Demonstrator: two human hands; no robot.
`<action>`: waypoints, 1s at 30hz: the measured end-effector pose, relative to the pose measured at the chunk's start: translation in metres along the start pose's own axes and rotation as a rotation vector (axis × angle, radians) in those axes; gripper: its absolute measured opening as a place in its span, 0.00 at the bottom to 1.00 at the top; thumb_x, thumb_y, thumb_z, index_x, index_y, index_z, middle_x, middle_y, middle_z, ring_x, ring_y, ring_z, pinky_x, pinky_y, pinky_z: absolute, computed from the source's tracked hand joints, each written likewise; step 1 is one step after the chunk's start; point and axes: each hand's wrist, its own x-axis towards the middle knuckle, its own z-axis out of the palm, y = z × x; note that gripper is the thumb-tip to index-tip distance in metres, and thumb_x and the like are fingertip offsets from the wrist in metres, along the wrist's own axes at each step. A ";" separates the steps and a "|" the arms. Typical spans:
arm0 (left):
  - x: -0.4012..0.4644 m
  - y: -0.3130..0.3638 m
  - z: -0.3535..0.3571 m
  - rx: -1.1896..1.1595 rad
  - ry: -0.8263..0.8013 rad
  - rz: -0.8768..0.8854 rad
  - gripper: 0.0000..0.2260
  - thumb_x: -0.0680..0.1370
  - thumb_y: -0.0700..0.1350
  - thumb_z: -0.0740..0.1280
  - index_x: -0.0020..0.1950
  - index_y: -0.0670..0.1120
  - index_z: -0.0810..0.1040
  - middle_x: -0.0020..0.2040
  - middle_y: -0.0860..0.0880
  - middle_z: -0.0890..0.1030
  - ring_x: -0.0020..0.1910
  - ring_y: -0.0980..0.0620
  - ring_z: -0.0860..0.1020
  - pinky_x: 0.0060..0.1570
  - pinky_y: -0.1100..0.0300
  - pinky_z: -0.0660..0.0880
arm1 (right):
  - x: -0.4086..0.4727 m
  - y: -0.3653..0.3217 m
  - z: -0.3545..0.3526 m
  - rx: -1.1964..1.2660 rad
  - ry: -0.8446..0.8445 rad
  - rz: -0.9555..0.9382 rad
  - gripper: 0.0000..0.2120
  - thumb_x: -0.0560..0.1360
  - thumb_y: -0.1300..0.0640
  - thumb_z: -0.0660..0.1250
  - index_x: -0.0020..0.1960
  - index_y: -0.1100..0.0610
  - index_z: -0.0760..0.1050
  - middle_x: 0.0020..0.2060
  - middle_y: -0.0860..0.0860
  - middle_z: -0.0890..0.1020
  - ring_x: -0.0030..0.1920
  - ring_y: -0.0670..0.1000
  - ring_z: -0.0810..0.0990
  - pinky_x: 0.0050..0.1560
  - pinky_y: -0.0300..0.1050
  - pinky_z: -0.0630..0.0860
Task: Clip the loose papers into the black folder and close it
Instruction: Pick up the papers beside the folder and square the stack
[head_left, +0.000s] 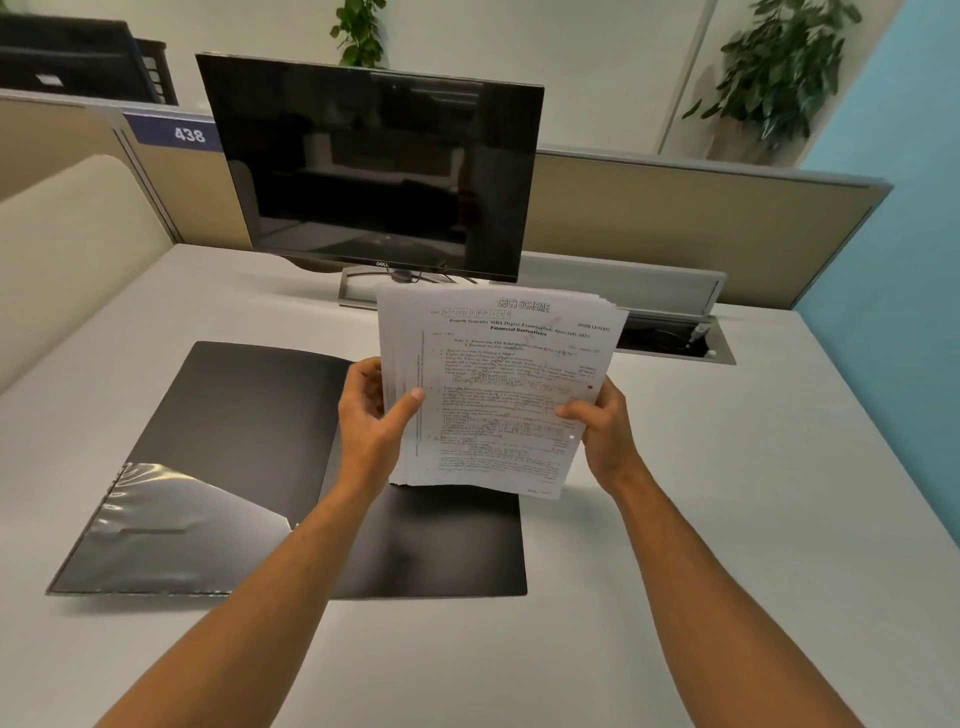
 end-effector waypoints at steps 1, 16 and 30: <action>0.001 0.000 0.001 -0.007 0.001 -0.008 0.18 0.71 0.47 0.70 0.57 0.45 0.69 0.56 0.45 0.79 0.53 0.45 0.80 0.48 0.57 0.81 | 0.000 0.000 0.002 0.003 0.005 0.004 0.23 0.64 0.59 0.67 0.59 0.57 0.74 0.52 0.55 0.81 0.54 0.59 0.80 0.50 0.56 0.82; -0.006 0.001 0.013 0.018 -0.011 -0.058 0.16 0.71 0.43 0.68 0.58 0.45 0.71 0.51 0.52 0.79 0.53 0.51 0.79 0.49 0.56 0.80 | -0.006 0.000 0.027 -0.022 0.098 0.002 0.16 0.66 0.59 0.65 0.54 0.51 0.76 0.50 0.51 0.82 0.50 0.55 0.81 0.49 0.54 0.81; -0.020 -0.004 0.011 0.116 0.004 -0.110 0.20 0.72 0.48 0.68 0.63 0.48 0.70 0.56 0.48 0.77 0.57 0.47 0.77 0.56 0.41 0.78 | -0.018 0.015 0.032 -0.077 0.121 -0.007 0.20 0.69 0.58 0.66 0.61 0.52 0.74 0.52 0.49 0.81 0.52 0.53 0.81 0.51 0.51 0.82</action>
